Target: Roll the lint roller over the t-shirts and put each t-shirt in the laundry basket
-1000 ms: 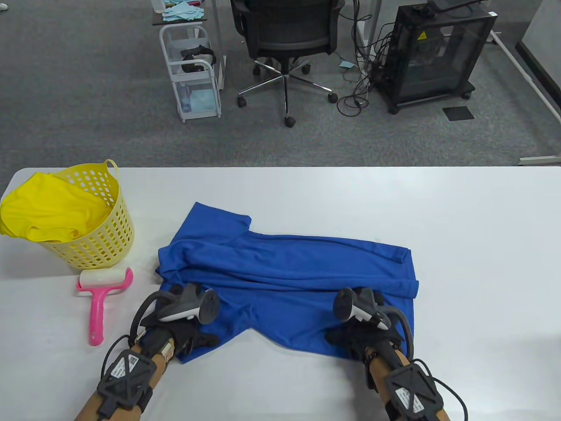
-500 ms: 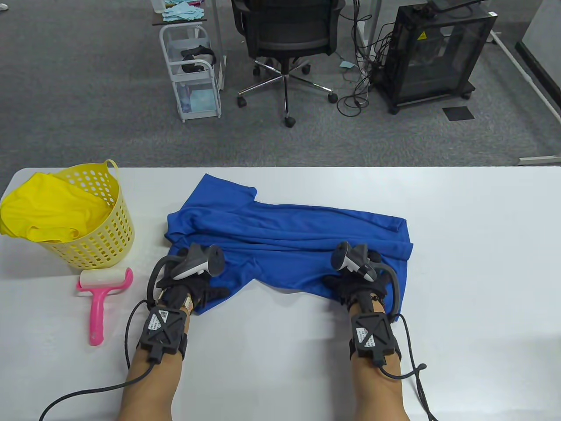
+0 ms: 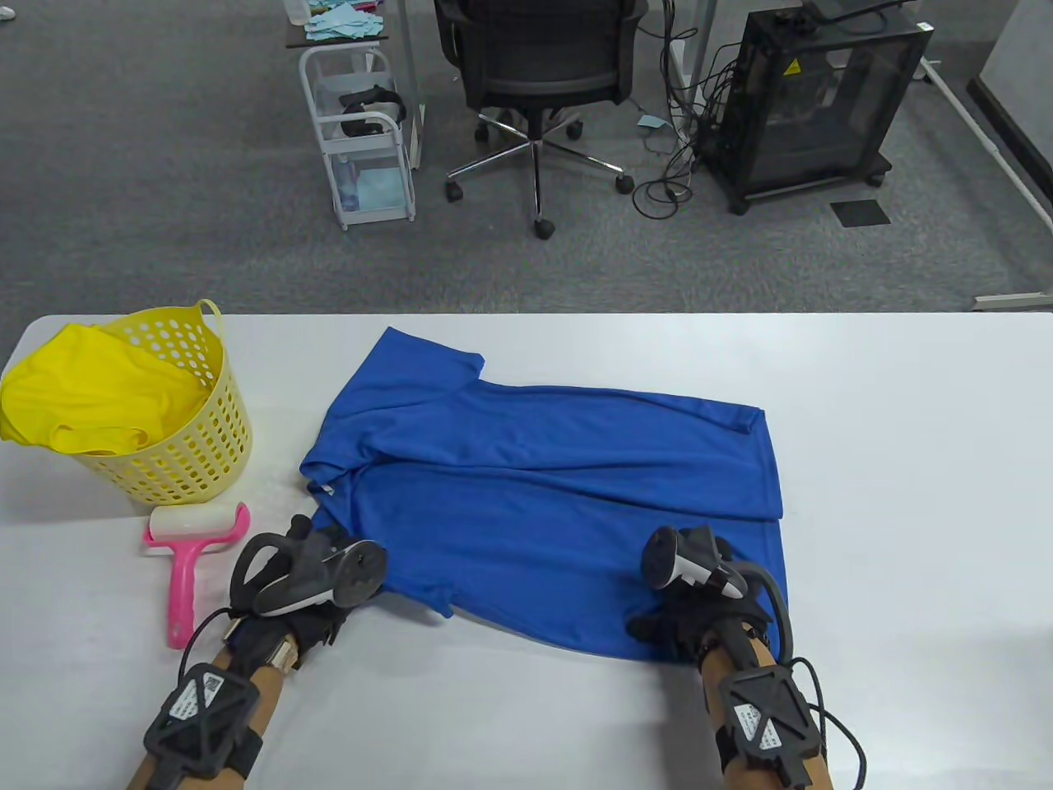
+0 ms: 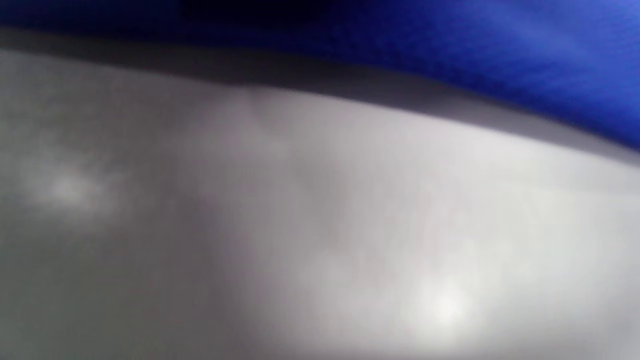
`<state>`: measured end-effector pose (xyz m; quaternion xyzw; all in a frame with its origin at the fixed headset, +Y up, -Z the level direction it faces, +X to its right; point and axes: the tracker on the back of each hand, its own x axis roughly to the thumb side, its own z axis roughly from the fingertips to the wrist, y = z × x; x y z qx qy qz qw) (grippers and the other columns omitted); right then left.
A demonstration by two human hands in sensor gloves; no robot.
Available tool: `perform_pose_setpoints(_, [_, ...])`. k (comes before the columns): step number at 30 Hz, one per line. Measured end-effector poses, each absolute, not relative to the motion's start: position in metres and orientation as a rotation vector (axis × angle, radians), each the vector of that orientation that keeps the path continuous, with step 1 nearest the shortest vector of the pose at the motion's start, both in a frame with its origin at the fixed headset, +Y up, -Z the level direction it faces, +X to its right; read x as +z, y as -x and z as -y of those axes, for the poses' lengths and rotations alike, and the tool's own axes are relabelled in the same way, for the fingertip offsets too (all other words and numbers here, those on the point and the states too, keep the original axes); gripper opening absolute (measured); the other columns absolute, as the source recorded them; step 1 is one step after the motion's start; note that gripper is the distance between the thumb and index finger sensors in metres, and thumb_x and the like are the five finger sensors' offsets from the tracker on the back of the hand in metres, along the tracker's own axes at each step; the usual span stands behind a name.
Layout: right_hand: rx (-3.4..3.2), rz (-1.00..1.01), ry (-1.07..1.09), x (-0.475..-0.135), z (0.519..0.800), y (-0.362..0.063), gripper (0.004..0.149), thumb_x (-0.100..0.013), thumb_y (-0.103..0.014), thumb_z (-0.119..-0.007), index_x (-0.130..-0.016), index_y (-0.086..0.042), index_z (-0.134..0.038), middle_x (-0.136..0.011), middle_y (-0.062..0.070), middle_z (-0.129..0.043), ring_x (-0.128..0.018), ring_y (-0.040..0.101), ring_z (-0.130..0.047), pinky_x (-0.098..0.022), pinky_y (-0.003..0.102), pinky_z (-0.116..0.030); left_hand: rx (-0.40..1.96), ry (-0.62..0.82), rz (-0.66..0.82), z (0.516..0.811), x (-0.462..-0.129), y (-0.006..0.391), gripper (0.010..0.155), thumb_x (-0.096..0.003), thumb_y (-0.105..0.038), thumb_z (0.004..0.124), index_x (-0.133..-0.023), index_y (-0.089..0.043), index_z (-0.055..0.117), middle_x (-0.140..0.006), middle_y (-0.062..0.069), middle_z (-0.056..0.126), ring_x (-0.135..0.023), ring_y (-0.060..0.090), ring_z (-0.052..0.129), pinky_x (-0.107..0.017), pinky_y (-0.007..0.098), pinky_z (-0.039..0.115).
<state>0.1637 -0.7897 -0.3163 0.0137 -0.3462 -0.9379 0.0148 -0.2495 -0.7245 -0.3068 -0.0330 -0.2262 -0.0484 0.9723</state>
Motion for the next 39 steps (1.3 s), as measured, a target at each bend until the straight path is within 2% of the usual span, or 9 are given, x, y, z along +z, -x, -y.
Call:
perform_pose_setpoints(4, [-2.971,1.060,-0.023,-0.305,0.785,-0.166,0.103,-0.023,-0.074,-0.065,-0.088,-0.034,0.005,-0.099,0.013,0.014,-0.092,0.045,0.005,-0.068,0.073,-0.022,0.060,0.084,0.578,0.704,-0.280,0.264,0.048,-0.0378,-0.057,0.077,-0.081,-0.039,0.088,-0.090,-0.010,0.098,-0.099,0.034,0.081,-0.073,0.065,0.054])
perform_pose_setpoints(8, [-3.006,0.863,0.010,-0.293,0.757,-0.165,0.094,-0.026,-0.074,-0.068,-0.102,-0.032,-0.030,-0.114,0.016,-0.023,-0.104,0.047,-0.035,-0.070,0.070,-0.051,0.118,0.555,0.501,0.715,-0.281,0.280,0.072,-0.0324,-0.080,0.062,-0.077,-0.036,0.096,-0.087,-0.006,0.104,-0.095,0.036,0.089,-0.071,0.065,0.060])
perform_pose_setpoints(11, [-3.186,0.579,-0.056,-0.289,0.738,-0.172,0.076,-0.036,-0.066,-0.066,-0.099,-0.024,-0.061,-0.110,0.014,-0.066,-0.095,0.044,-0.073,-0.065,0.057,-0.067,0.144,0.385,0.395,0.724,-0.287,0.281,0.071,-0.0388,-0.073,0.062,-0.081,-0.026,0.093,-0.081,0.004,0.105,-0.085,0.037,0.096,-0.067,0.063,0.064])
perform_pose_setpoints(16, [-3.078,0.594,-0.132,-0.298,0.759,-0.180,0.086,-0.037,-0.064,-0.068,-0.104,-0.027,-0.031,-0.116,0.018,-0.032,-0.103,0.050,-0.043,-0.070,0.067,-0.048,-0.099,0.200,0.389,0.745,-0.284,0.243,0.083,-0.0345,-0.073,0.065,-0.101,-0.025,0.062,-0.101,0.010,0.083,-0.097,0.046,0.076,-0.069,0.065,0.058])
perform_pose_setpoints(21, [-3.018,0.786,-0.161,-0.298,0.762,-0.189,0.086,-0.035,-0.068,-0.069,-0.103,-0.031,-0.033,-0.115,0.014,-0.029,-0.103,0.046,-0.040,-0.069,0.067,-0.055,-0.349,0.631,0.392,0.778,-0.276,0.228,0.106,-0.0258,-0.080,0.062,-0.104,-0.028,0.013,-0.113,0.018,0.018,-0.101,0.060,0.024,-0.073,0.072,0.038])
perform_pose_setpoints(27, [-3.081,0.463,-0.227,-0.295,0.744,-0.192,0.066,-0.039,-0.066,-0.064,-0.089,-0.024,-0.074,-0.100,0.010,-0.076,-0.089,0.040,-0.078,-0.066,0.058,-0.064,-0.309,0.395,0.374,0.747,-0.274,0.234,0.071,-0.0343,-0.071,0.071,-0.093,-0.031,0.073,-0.101,0.004,0.078,-0.100,0.044,0.072,-0.072,0.065,0.054])
perform_pose_setpoints(32, [-3.052,0.709,-0.232,-0.294,0.759,-0.182,0.093,-0.038,-0.072,-0.061,-0.106,-0.023,-0.021,-0.116,0.023,-0.024,-0.103,0.054,-0.041,-0.067,0.074,-0.045,-0.168,0.188,0.348,0.740,-0.271,0.231,0.076,-0.0341,-0.073,0.064,-0.093,-0.025,0.075,-0.092,0.006,0.090,-0.091,0.042,0.086,-0.068,0.063,0.063])
perform_pose_setpoints(36, [-2.954,0.981,-0.244,-0.301,0.788,-0.186,0.101,-0.027,-0.076,-0.057,-0.093,-0.028,0.002,-0.102,0.022,0.006,-0.094,0.056,-0.010,-0.064,0.077,-0.038,-0.308,0.689,0.381,0.780,-0.266,0.221,0.111,-0.0252,-0.081,0.069,-0.105,-0.026,0.014,-0.115,0.019,0.021,-0.101,0.064,0.026,-0.071,0.076,0.039])
perform_pose_setpoints(39, [-3.071,1.066,-0.265,-0.306,0.792,-0.204,0.103,-0.025,-0.075,-0.065,-0.091,-0.036,0.004,-0.100,0.013,0.015,-0.091,0.049,0.005,-0.062,0.076,-0.023,-0.250,0.722,0.432,0.786,-0.263,0.220,0.122,-0.0146,-0.082,0.072,-0.097,-0.023,0.004,-0.105,0.023,0.004,-0.089,0.069,0.019,-0.067,0.079,0.042])
